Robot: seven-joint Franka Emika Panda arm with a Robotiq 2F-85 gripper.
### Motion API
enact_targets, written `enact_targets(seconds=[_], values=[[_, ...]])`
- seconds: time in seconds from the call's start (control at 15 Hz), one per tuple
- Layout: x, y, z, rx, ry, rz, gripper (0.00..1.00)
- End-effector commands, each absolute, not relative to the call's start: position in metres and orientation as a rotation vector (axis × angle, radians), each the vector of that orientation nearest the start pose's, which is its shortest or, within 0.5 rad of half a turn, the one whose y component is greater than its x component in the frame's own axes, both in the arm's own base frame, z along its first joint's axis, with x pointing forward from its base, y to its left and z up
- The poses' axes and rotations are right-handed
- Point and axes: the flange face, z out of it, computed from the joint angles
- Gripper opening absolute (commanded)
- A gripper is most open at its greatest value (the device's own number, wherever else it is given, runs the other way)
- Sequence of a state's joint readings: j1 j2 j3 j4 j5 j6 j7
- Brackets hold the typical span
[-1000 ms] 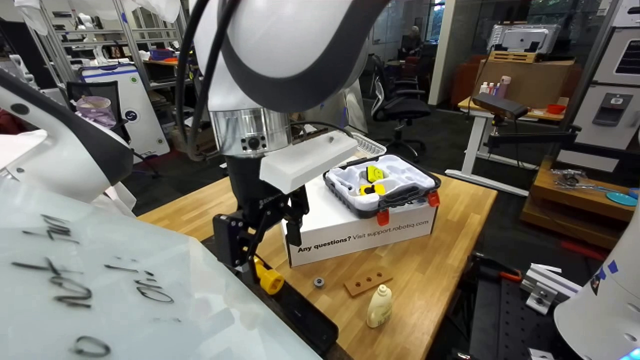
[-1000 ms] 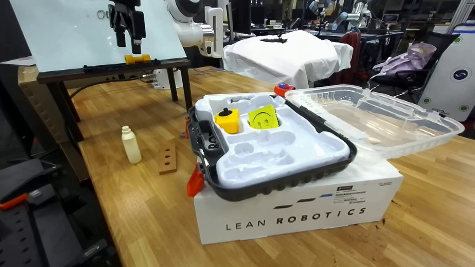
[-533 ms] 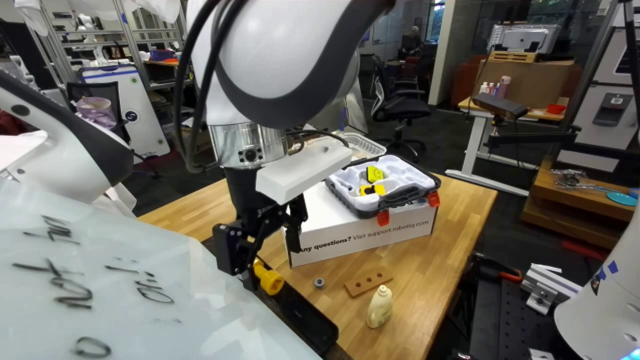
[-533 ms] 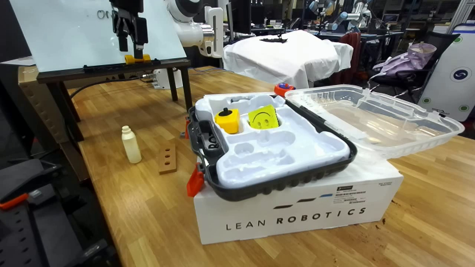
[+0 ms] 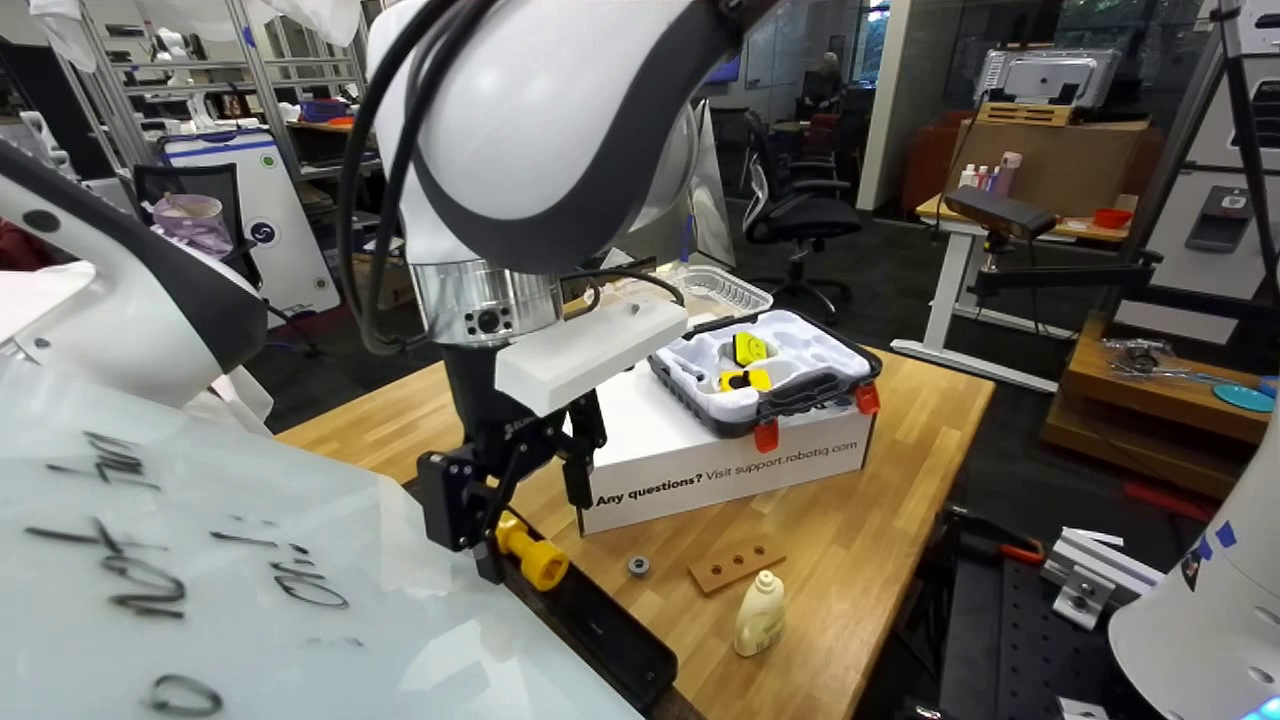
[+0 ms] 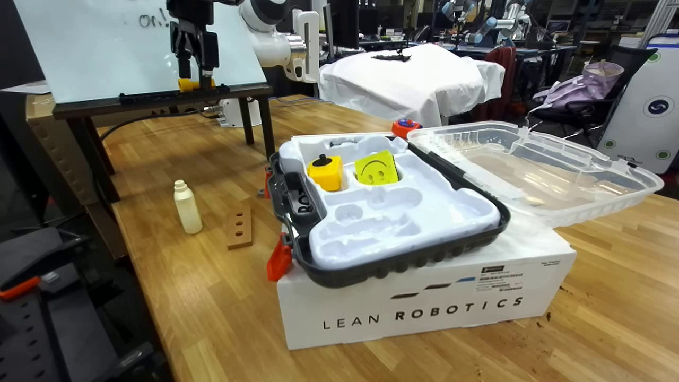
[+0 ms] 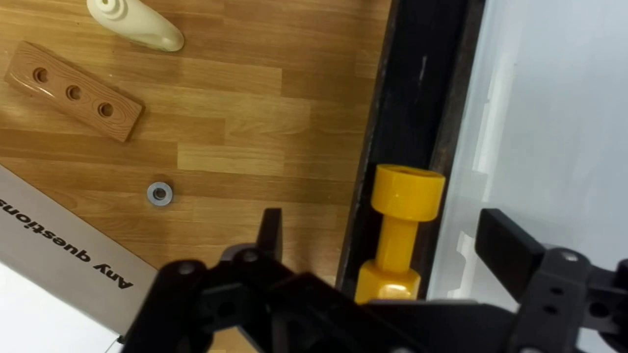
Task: Remove the yellow object from the whiteboard and put it in the black and white case on the table
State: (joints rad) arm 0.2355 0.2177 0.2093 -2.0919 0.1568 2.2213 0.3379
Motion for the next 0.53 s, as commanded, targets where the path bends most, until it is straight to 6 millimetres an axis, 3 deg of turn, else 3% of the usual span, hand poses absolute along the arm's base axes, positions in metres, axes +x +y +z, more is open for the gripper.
enact_targets(seconds=[0.0, 0.47], values=[[0.5174, 0.2502, 0.3145, -3.023, 0.004, 0.215, 1.0], [0.5159, 0.2522, 0.3143, -3.011, 0.012, 0.223, 1.0]])
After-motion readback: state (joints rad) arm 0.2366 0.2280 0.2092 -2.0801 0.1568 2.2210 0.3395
